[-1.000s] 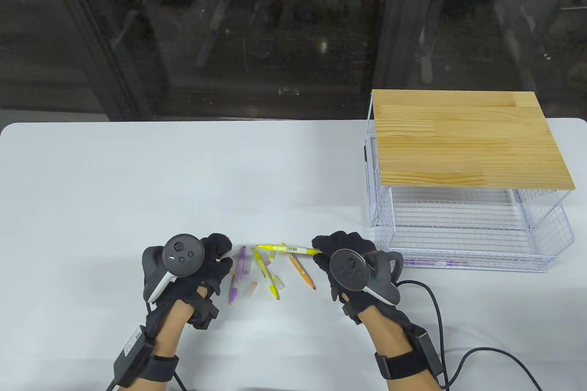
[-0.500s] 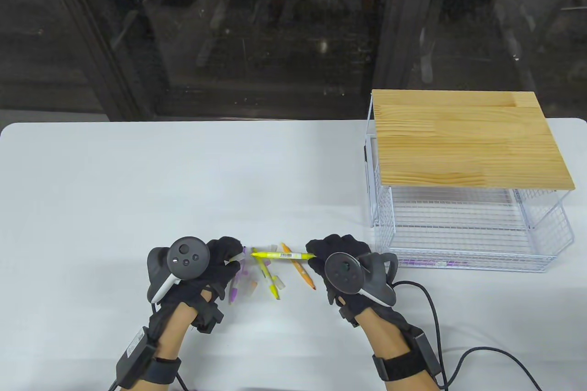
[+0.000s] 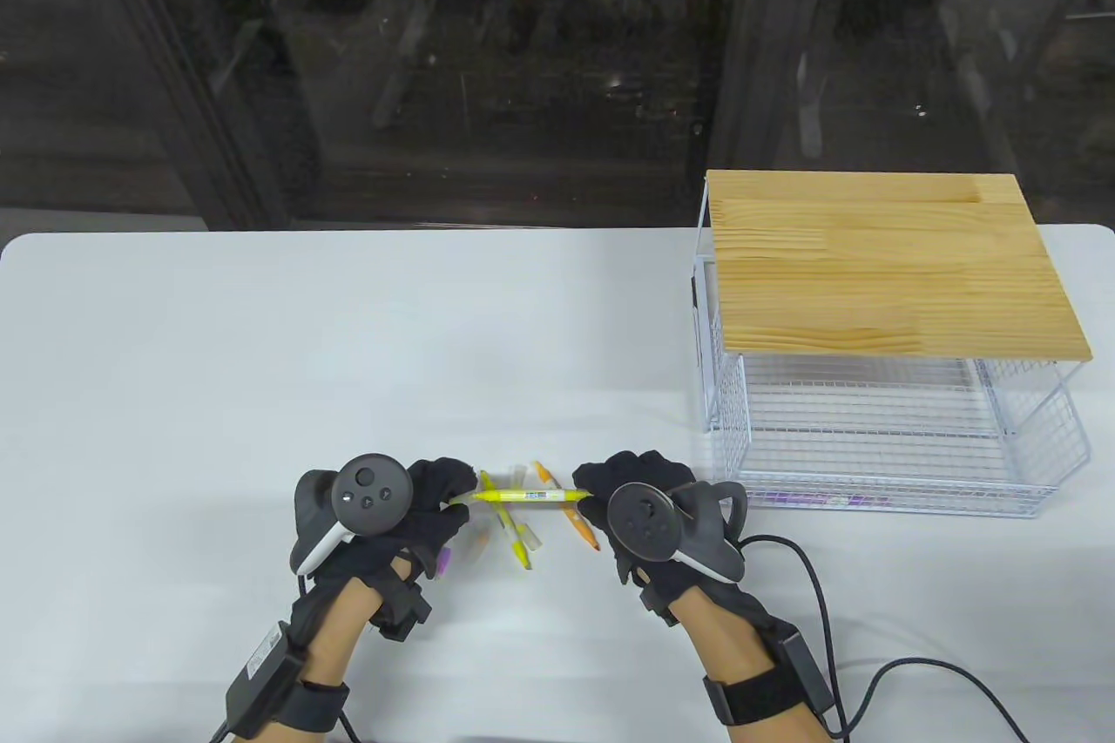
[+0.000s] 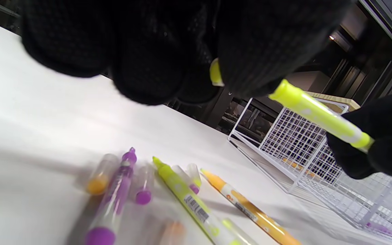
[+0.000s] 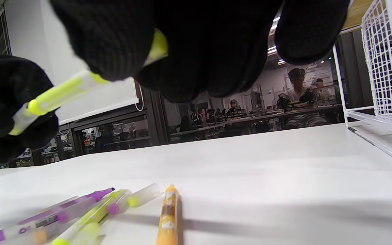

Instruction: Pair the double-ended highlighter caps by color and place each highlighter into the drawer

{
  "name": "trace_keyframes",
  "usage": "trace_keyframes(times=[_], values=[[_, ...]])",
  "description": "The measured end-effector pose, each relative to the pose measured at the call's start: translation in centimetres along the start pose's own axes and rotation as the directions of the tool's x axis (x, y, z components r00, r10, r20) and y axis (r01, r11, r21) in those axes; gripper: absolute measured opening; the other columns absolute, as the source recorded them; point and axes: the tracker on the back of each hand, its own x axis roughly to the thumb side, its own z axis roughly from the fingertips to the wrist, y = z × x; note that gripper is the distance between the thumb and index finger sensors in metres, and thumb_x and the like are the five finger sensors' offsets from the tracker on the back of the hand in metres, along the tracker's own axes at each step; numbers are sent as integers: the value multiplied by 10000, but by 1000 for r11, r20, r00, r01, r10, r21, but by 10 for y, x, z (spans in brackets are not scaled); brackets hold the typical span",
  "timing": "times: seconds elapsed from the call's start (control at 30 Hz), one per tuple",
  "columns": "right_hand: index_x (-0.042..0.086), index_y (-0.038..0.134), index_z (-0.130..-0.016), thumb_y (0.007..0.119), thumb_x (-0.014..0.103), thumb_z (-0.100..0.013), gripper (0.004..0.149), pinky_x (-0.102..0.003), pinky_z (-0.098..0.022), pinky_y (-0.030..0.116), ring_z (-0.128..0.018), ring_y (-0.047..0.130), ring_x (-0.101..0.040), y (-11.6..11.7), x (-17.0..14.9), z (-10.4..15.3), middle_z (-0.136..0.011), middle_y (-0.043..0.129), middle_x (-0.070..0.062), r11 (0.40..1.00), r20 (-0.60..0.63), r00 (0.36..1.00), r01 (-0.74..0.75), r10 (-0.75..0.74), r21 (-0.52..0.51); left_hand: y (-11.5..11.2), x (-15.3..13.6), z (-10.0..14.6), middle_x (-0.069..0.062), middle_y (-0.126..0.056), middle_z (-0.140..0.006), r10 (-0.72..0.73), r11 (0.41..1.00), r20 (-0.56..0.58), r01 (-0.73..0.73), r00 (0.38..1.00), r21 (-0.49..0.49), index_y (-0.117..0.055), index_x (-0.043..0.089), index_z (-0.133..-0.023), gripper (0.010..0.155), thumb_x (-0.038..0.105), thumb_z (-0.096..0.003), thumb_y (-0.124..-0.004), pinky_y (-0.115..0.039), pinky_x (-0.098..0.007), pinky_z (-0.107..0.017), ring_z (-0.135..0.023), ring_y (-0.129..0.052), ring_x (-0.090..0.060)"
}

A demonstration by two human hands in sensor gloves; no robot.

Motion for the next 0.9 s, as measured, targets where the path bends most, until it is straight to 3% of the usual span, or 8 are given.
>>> trace_keyframes(times=[0.47,0.9], values=[[342,890,-817,853,401,-389,433,-542,-572,739,-671,938,-266,1,0,0,-761,951,10,1000,5,1000,1,-1,-16,-3,1,0,18,-944,-835,0,1000,3,0,1000,-20,-836,389,-868,472,379,-398,-877,-851,-533,-427,-568,-993,-263],[365,897,-810,853,409,-390,424,-541,-567,746,-653,951,-261,0,-3,0,-748,969,19,999,4,1000,-3,4,-48,-3,7,1,11,-958,-806,-11,1000,59,10,998,20,-844,375,-869,466,363,-404,-862,-852,-537,-424,-546,-1000,-259]])
